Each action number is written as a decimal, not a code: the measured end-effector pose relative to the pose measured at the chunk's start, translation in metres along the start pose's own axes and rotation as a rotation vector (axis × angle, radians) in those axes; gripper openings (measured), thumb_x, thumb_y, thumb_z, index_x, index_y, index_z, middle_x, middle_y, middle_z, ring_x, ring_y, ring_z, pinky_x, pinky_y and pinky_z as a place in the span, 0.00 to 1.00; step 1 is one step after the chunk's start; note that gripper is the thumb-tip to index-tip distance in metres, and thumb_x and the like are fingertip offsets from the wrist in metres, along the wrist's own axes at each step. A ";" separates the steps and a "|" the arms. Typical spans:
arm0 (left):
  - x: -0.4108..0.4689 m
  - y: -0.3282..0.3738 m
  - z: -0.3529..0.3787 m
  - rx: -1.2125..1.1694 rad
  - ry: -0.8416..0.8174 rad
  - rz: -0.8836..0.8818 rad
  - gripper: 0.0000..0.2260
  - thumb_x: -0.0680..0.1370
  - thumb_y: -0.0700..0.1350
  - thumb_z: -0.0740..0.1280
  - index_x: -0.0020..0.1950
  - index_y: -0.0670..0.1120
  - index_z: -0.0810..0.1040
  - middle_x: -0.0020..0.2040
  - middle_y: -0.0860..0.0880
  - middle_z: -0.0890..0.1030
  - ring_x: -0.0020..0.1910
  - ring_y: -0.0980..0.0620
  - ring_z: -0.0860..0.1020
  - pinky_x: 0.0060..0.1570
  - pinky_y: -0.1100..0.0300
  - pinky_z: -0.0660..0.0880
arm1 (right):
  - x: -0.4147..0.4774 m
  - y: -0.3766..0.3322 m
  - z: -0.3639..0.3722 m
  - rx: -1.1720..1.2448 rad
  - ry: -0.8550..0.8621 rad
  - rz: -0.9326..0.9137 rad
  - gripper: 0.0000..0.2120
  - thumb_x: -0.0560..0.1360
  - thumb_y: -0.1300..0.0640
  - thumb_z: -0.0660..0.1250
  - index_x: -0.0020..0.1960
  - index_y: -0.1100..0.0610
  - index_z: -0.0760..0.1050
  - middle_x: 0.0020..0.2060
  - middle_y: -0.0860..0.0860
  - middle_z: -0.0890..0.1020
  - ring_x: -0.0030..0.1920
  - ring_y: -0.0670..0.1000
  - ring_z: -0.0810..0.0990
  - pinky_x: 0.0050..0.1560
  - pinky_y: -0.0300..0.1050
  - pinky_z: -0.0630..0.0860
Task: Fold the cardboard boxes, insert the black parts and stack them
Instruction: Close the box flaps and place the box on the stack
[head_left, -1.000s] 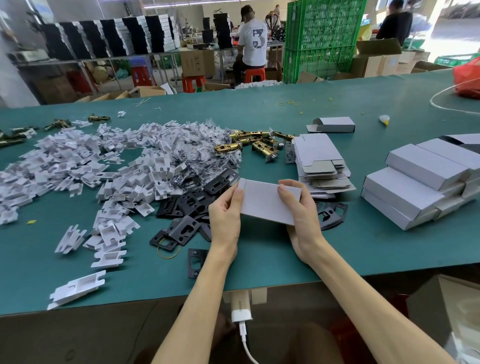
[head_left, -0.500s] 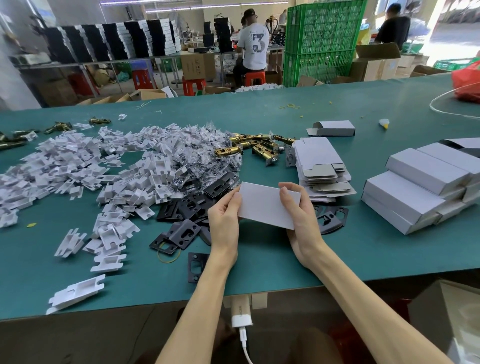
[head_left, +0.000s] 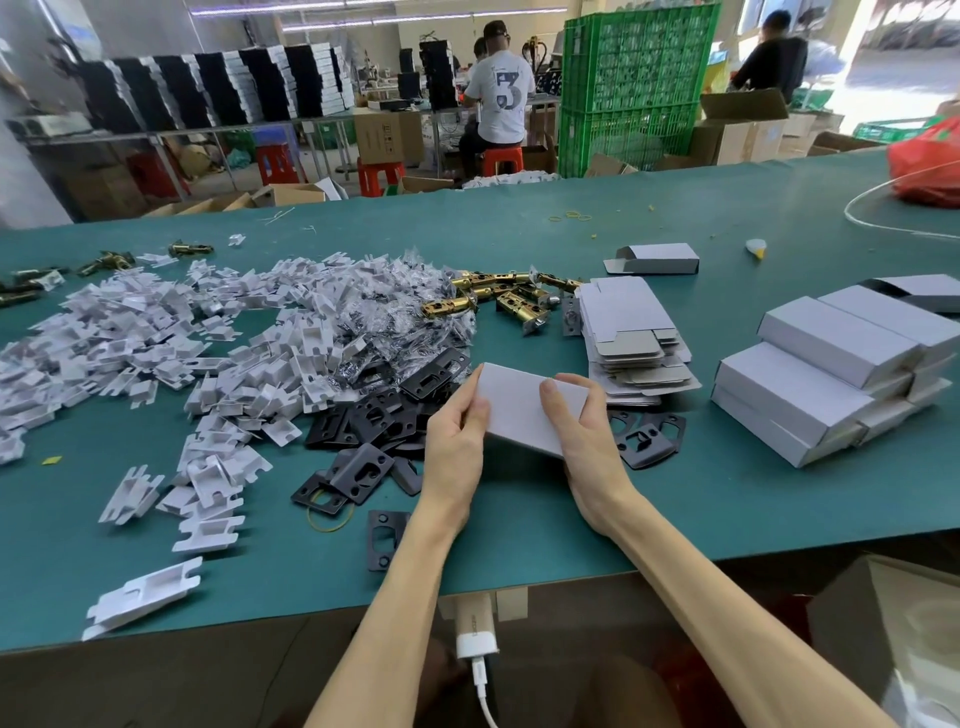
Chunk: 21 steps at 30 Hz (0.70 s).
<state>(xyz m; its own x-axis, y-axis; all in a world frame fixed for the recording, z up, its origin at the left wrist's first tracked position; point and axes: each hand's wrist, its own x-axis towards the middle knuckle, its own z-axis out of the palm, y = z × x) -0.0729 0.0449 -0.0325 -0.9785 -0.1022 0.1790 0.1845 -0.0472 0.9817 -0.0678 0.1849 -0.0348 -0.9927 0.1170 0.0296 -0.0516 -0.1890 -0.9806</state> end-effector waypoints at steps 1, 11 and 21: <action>0.000 -0.001 0.000 0.005 0.016 0.003 0.16 0.87 0.39 0.61 0.75 0.45 0.75 0.66 0.52 0.82 0.64 0.54 0.80 0.68 0.52 0.76 | -0.001 -0.001 0.001 -0.035 -0.003 -0.009 0.31 0.73 0.38 0.69 0.71 0.48 0.63 0.63 0.54 0.76 0.55 0.46 0.79 0.54 0.39 0.77; 0.003 -0.006 -0.002 -0.080 0.080 -0.058 0.10 0.83 0.39 0.69 0.61 0.49 0.84 0.57 0.51 0.86 0.58 0.50 0.82 0.58 0.50 0.81 | -0.019 -0.021 -0.011 -0.878 -0.113 -0.294 0.45 0.65 0.45 0.82 0.76 0.48 0.64 0.58 0.53 0.66 0.63 0.52 0.64 0.70 0.44 0.64; -0.001 -0.003 0.003 -0.021 -0.062 -0.031 0.13 0.87 0.45 0.62 0.56 0.42 0.85 0.51 0.44 0.88 0.49 0.45 0.87 0.43 0.61 0.83 | -0.013 -0.088 -0.139 -1.141 0.385 -0.354 0.40 0.68 0.37 0.77 0.72 0.55 0.71 0.57 0.58 0.73 0.62 0.59 0.68 0.64 0.57 0.63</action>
<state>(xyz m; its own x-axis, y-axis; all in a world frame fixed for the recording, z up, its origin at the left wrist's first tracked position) -0.0729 0.0485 -0.0358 -0.9875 -0.0385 0.1528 0.1552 -0.0704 0.9854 -0.0356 0.3351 0.0238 -0.8377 0.3018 0.4551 0.0063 0.8387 -0.5445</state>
